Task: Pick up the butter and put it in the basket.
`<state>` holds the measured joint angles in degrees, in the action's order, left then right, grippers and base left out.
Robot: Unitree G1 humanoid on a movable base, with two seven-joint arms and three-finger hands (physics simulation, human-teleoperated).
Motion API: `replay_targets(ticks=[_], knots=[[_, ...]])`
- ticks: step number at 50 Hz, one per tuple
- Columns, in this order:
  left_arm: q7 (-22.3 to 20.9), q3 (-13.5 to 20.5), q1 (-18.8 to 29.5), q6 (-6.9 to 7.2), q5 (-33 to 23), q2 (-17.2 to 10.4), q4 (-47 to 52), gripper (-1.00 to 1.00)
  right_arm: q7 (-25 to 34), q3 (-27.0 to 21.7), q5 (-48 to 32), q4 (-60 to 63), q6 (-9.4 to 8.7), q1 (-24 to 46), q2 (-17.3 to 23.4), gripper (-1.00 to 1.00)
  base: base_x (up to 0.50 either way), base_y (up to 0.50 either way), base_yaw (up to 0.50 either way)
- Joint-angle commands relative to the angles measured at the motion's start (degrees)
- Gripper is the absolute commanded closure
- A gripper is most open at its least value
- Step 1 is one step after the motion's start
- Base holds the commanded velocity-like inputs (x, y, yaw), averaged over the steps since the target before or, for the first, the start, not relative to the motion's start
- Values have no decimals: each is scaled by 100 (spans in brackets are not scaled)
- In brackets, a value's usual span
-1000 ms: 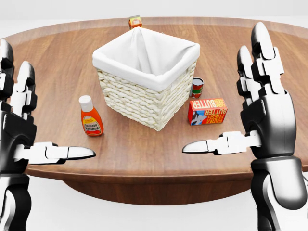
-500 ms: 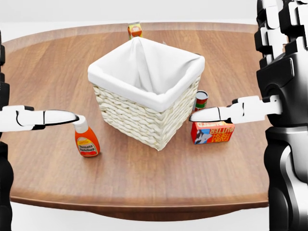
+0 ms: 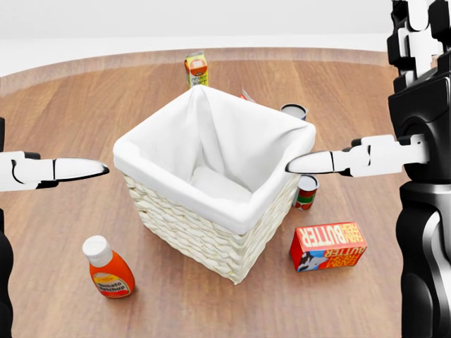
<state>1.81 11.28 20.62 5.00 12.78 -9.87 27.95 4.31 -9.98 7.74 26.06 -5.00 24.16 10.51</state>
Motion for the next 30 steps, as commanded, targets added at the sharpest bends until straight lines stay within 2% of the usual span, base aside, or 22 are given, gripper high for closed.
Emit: replay_targets(ticks=[1,7,13,24,30], knots=[[19,18,-20,0,51,-11,71,-100,-78,-84,143,142,0,-17,29,-100,0,0,0],[31,23,-32,0,65,-12,129,-100,-59,17,63,122,0,-88,56,-100,4,0,0],[27,28,-49,0,75,-10,142,-100,-42,-16,20,157,0,-89,18,-100,43,0,0],[36,50,-68,0,114,-15,165,-100,-61,-47,102,230,0,-154,10,-100,0,0,0],[30,64,-97,0,126,-16,164,-100,-34,-43,104,255,0,-215,-1,-100,40,1,0]])
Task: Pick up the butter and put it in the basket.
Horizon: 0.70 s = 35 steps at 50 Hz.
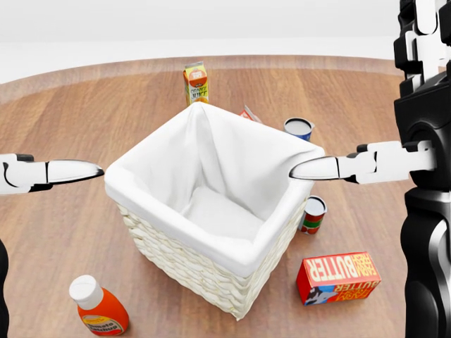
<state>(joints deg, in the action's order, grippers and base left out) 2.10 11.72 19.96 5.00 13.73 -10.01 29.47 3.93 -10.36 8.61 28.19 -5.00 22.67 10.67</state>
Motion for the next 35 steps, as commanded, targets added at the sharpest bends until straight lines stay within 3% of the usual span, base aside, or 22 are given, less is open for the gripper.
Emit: replay_targets(ticks=[1,23,35], knots=[[3,26,-30,0,36,-3,14,-100,0,-14,24,30,0,-62,-22,-100,3,0,0],[5,66,-81,0,92,-13,1,-100,28,-11,11,104,0,-187,-39,-100,6,0,0],[13,92,-117,0,135,-29,16,-100,487,-257,-11,670,0,-600,126,-100,0,0,0]])
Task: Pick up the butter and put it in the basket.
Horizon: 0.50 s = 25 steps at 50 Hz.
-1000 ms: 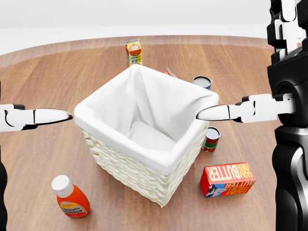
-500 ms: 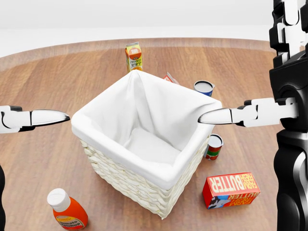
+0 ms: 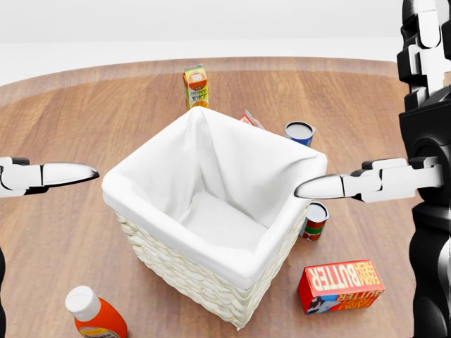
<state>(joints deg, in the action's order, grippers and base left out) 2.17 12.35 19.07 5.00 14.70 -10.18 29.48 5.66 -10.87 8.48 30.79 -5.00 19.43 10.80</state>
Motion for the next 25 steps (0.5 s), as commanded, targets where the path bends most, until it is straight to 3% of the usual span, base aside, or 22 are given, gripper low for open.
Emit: replay_targets(ticks=[1,12,25], knots=[[6,30,-29,0,41,-13,9,-100,387,-261,15,498,0,-320,154,-100,0,0,0],[12,62,-49,0,83,-33,-25,-100,1173,-803,-228,1164,0,-750,561,-100,0,0,0],[22,107,-72,0,123,-58,-14,-100,2211,-715,-1660,1594,0,-1149,879,-100,0,0,0]])
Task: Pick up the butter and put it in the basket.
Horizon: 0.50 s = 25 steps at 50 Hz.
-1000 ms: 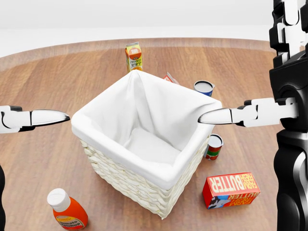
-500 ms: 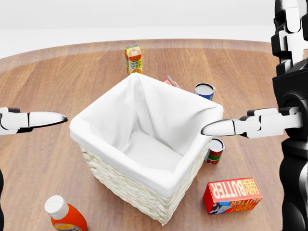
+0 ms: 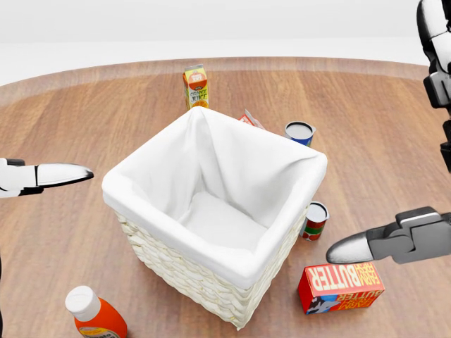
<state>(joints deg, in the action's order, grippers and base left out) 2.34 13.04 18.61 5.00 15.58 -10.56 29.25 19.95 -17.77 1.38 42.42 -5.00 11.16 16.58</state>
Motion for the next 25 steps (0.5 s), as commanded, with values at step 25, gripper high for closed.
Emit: replay_targets(ticks=[25], knots=[[24,89,-19,0,109,-59,-12,-100,2005,712,-4372,-499,0,-303,219,-100,0,0,0]])
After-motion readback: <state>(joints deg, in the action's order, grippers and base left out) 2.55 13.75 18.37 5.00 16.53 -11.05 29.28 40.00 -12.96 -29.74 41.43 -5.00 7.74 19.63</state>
